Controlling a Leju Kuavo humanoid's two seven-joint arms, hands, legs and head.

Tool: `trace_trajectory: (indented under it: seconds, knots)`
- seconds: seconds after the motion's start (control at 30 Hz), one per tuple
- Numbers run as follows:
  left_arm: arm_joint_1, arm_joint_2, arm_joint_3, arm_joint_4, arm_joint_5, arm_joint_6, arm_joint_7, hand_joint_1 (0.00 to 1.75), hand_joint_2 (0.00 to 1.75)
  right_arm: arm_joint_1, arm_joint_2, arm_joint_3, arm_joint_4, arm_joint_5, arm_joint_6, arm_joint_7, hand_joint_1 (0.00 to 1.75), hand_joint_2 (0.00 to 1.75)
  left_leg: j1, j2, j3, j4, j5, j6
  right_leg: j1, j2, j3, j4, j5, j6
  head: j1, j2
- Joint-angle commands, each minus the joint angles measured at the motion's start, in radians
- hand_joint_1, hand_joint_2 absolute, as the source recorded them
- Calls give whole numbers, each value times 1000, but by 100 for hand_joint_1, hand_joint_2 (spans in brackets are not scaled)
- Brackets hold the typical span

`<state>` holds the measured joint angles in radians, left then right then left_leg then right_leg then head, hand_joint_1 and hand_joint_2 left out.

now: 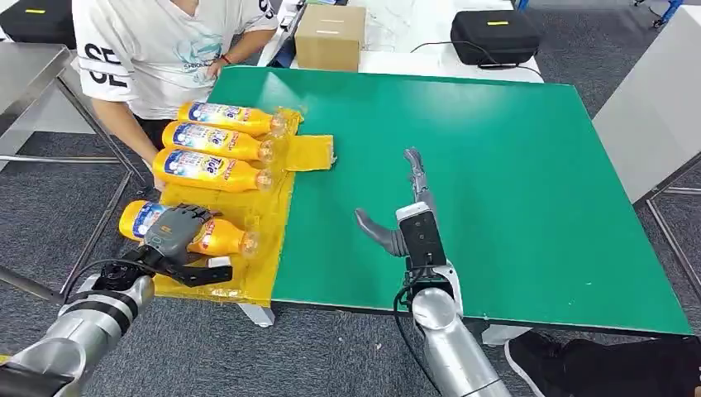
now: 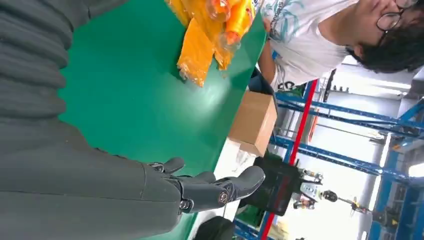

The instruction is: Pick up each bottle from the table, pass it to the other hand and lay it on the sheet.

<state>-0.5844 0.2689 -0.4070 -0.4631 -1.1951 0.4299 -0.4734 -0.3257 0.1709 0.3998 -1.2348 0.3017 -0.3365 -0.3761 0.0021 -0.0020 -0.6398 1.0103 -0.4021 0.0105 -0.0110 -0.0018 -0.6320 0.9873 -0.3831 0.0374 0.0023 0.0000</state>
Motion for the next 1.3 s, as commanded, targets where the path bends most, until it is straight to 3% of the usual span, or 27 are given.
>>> trace_trajectory:
  seconds: [0.03, 0.33, 0.77, 0.83, 0.93, 1.2, 1.3]
  knots:
    - [-57, -39, -96, 109, -16, -57, 34, 0, 175, -43, -21, 3, 34, 2, 18, 7, 0, 175, 0, -1, 5, 0, -2, 0, 0, -1, 6, 0, -2, -1, 0, 0]
    - [-73, -25, -131, 100, -15, -96, 15, 0, 175, -50, -23, -3, 41, 10, 43, 17, 0, 175, 0, -1, 8, -1, -1, 0, 0, 1, 8, -1, -1, -1, 0, 0]
    - [-22, -47, -38, 11, 167, -77, -89, 0, 175, -46, -23, -10, 53, 13, 57, 21, 0, 175, 0, -1, 8, -1, -1, 0, 0, 0, 8, -1, -1, -1, 0, 0]
    - [16, -52, 24, -54, 267, -89, -156, 0, 175, -40, -24, -14, 50, 13, 56, 21, 0, 175, 1, -1, 9, -1, -2, -1, 1, 0, 9, -1, -2, -1, 0, 0]
    - [81, -55, 87, -173, 372, -161, -194, 0, 175, -29, -26, -20, 45, 12, 52, 22, 0, 175, 0, -1, 7, -1, -1, 0, 0, 0, 7, -1, -1, -1, 0, 0]
    - [86, -56, 94, -184, 383, -172, -193, 0, 175, -28, -26, -20, 44, 13, 51, 22, 0, 175, 0, -1, 4, -1, 0, 0, 0, -1, 4, -1, -1, -1, 0, 0]
    - [151, -63, 158, -323, 537, -308, -225, 0, 175, -29, -27, -22, 47, 11, 53, 23, 0, 175, 0, -1, 4, -1, -1, 0, 0, 0, 4, -1, -1, 0, 0, 0]
